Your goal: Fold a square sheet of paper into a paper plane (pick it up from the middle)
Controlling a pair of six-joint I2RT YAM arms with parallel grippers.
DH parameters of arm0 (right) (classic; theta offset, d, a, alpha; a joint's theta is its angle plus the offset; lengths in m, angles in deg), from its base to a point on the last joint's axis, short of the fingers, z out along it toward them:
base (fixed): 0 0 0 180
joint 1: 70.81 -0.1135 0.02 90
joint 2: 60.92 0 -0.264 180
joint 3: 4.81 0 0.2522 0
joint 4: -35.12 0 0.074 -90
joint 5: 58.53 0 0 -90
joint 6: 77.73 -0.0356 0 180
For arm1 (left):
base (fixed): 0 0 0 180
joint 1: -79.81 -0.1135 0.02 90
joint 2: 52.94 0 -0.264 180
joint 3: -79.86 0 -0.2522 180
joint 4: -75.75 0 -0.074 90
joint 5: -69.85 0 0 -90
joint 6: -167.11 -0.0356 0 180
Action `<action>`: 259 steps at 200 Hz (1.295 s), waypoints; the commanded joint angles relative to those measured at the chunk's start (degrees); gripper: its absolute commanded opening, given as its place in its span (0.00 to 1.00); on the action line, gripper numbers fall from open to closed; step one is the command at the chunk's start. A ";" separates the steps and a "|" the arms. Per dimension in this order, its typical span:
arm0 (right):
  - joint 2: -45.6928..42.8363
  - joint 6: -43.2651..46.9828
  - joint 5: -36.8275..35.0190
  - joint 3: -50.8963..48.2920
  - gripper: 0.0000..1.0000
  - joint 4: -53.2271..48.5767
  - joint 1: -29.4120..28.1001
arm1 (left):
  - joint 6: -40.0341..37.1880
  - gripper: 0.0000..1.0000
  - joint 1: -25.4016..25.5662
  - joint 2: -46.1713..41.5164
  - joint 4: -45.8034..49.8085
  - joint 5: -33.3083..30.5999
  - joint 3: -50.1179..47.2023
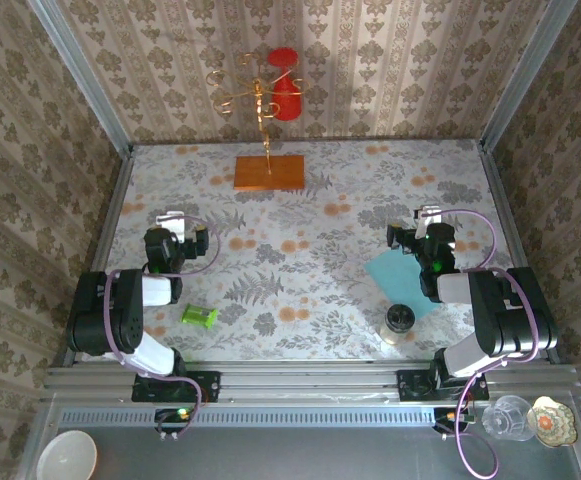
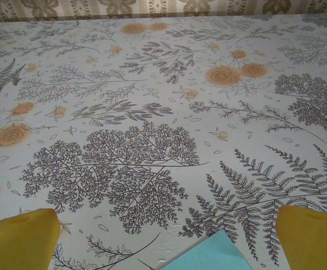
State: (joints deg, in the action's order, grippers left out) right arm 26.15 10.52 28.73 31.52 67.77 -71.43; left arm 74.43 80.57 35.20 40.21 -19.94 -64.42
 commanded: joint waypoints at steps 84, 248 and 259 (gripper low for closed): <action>0.41 -0.39 -1.50 0.91 1.00 2.03 -0.21 | -0.73 1.00 -0.17 0.48 -0.98 0.54 1.20; -11.67 -39.84 7.32 28.54 1.00 -69.93 -0.43 | 33.38 1.00 -1.46 -23.28 56.59 15.59 22.60; -9.81 -41.86 8.39 28.50 0.99 -70.85 -0.43 | 33.73 1.00 -0.73 -23.06 55.82 18.39 22.10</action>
State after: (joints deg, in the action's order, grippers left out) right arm 12.62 -21.29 31.00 59.43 7.60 -71.50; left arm 101.80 79.45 12.23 92.53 -12.51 -41.01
